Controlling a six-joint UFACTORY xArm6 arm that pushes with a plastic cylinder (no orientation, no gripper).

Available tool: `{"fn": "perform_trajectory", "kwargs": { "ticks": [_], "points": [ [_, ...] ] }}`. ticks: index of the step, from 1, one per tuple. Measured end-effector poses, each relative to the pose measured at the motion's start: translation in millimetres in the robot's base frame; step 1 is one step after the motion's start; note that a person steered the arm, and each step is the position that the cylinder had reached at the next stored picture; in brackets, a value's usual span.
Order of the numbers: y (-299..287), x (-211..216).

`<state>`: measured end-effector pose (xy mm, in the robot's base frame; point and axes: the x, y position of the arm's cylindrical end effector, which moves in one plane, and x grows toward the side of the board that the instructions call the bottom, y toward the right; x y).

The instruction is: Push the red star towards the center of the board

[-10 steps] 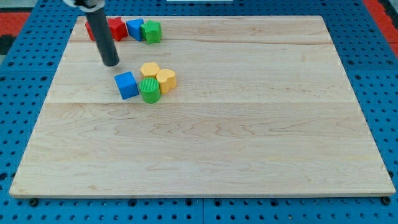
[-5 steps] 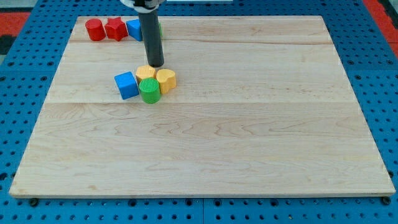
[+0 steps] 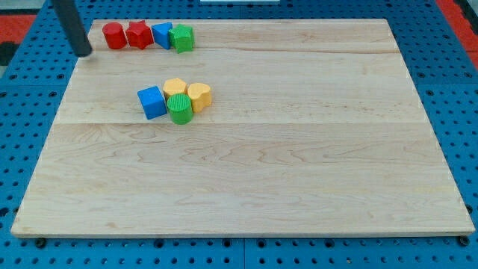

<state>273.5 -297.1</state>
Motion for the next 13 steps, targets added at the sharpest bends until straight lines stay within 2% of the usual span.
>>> {"fn": "perform_trajectory", "kwargs": {
  "ticks": [1,3,4,6,7,9,13],
  "points": [
    [-7,-19],
    [70,-35],
    [59,-35],
    [63,-70],
    [99,-42],
    [177,-35],
    [209,41]
  ]
}}
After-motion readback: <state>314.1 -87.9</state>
